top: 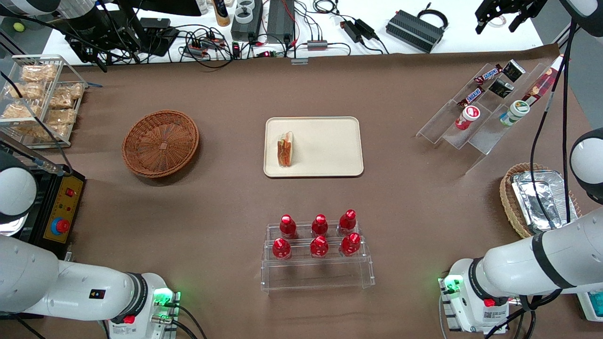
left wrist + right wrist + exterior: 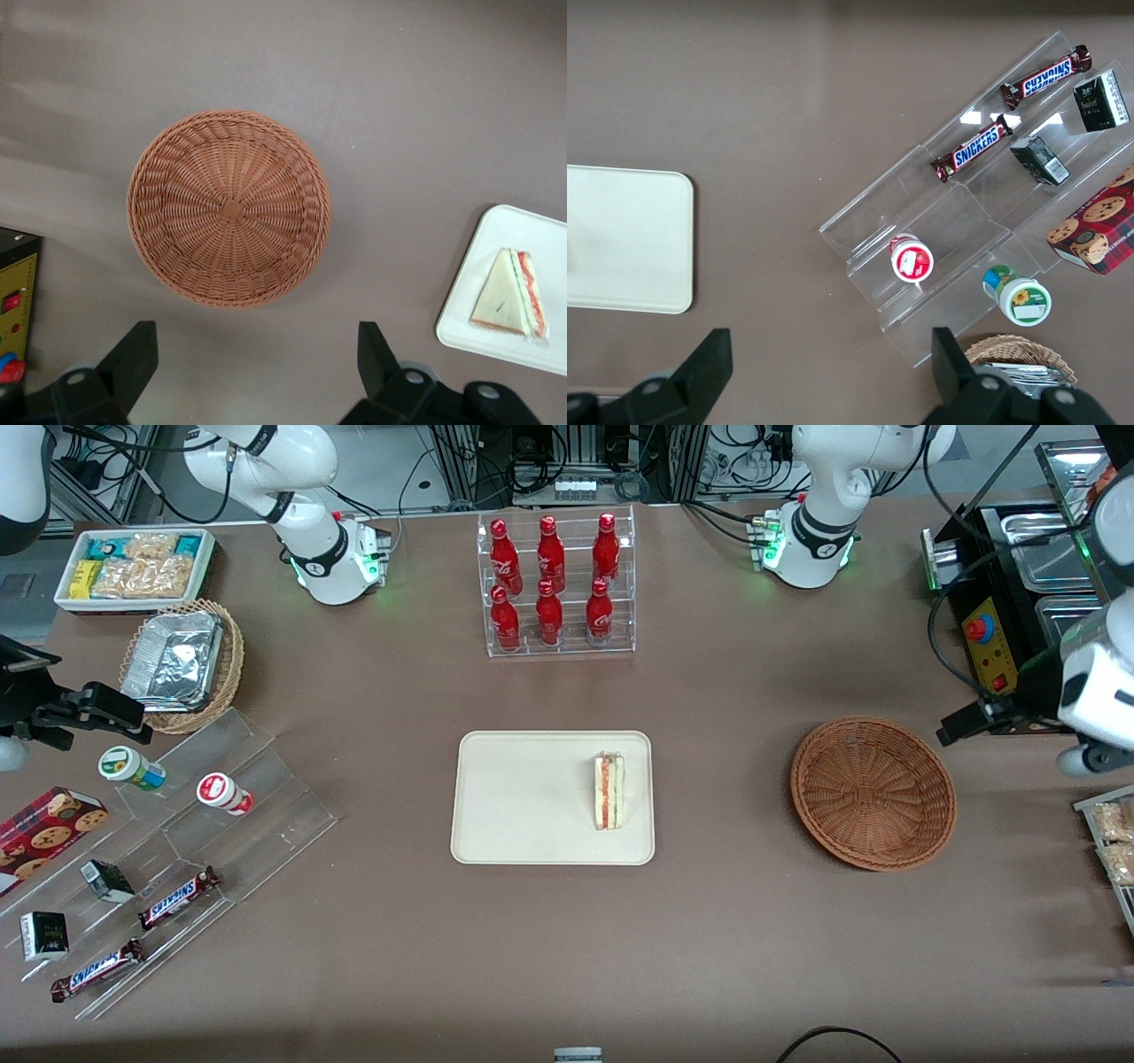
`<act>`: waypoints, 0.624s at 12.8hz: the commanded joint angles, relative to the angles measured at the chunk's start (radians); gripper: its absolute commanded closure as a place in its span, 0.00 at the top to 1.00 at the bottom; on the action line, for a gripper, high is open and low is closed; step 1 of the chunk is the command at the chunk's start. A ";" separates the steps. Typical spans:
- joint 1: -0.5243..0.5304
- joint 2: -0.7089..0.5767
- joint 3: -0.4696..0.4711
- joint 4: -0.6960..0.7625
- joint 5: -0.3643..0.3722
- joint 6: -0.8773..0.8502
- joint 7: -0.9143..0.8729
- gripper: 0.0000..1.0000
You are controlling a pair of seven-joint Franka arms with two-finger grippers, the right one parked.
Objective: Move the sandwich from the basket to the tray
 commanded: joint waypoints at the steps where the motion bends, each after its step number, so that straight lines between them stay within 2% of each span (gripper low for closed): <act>1: 0.097 -0.053 -0.133 -0.025 0.036 -0.036 0.005 1.00; 3: 0.144 -0.066 -0.226 -0.024 0.083 -0.052 0.002 1.00; 6: 0.137 -0.073 -0.227 -0.025 0.085 -0.075 0.006 1.00; 8: 0.143 -0.090 -0.227 -0.024 0.085 -0.078 0.092 1.00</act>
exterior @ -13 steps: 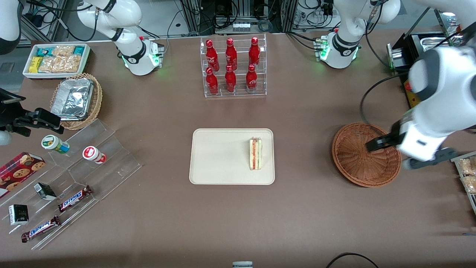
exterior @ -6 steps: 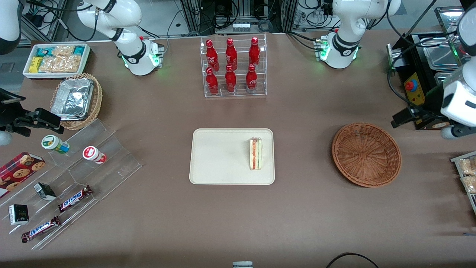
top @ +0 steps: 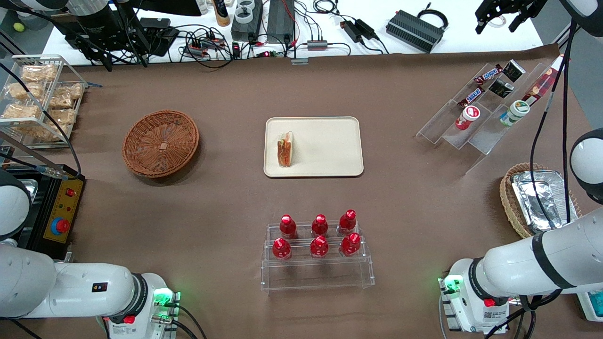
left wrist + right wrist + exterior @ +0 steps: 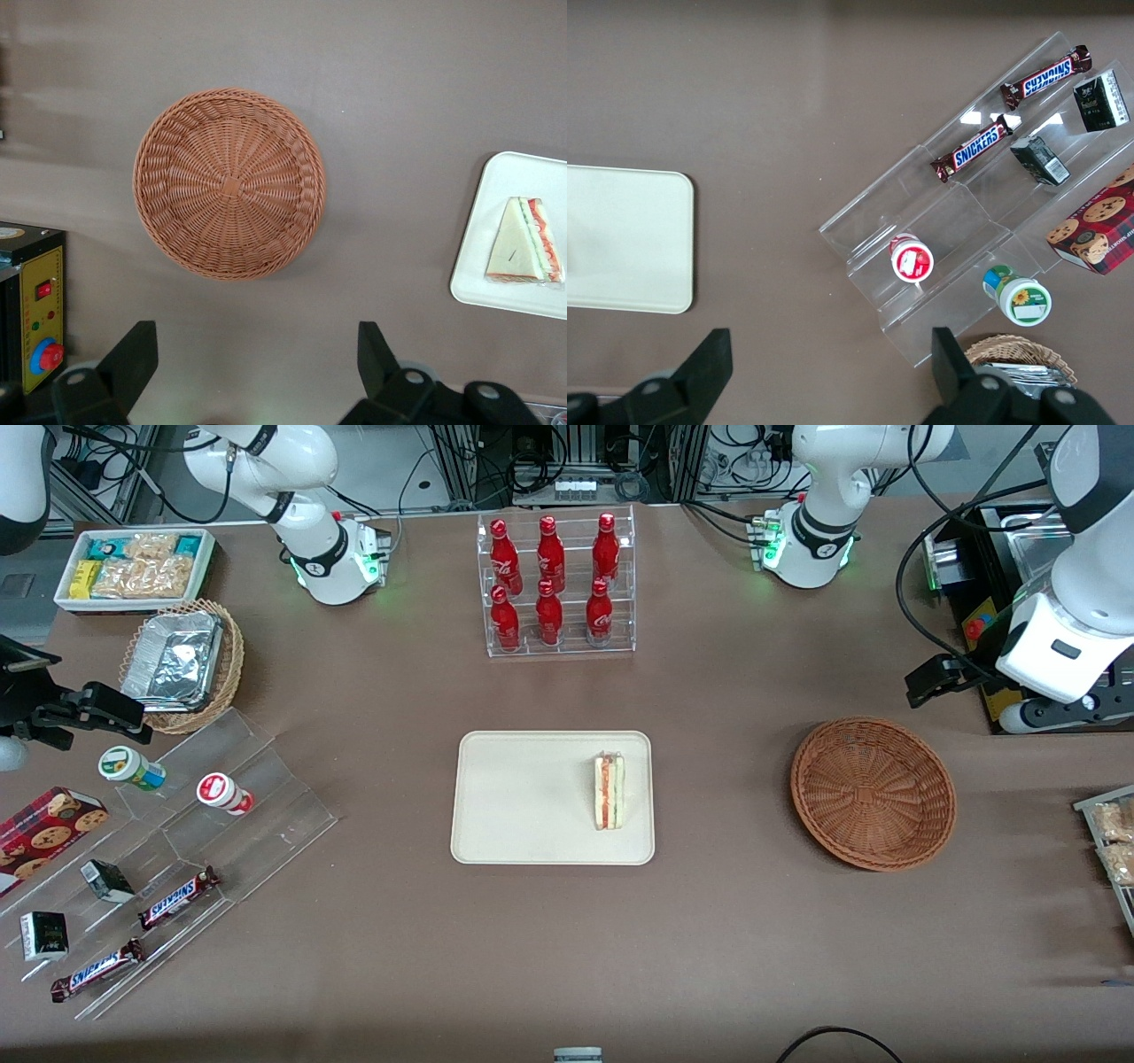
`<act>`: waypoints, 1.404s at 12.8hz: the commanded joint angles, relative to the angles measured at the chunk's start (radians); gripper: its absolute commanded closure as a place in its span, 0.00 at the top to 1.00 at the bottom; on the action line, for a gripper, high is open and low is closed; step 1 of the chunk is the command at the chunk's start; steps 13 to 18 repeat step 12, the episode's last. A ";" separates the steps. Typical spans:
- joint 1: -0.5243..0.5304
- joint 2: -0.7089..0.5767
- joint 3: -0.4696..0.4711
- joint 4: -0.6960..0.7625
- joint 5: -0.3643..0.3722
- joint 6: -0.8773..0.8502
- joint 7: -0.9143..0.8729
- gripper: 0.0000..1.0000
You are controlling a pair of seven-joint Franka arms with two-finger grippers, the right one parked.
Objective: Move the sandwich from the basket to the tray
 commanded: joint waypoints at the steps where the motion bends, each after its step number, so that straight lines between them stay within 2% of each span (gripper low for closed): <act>1: 0.025 -0.048 -0.016 -0.020 0.011 -0.015 0.096 1.00; 18: 0.018 -0.051 -0.016 0.007 0.012 -0.064 0.138 1.00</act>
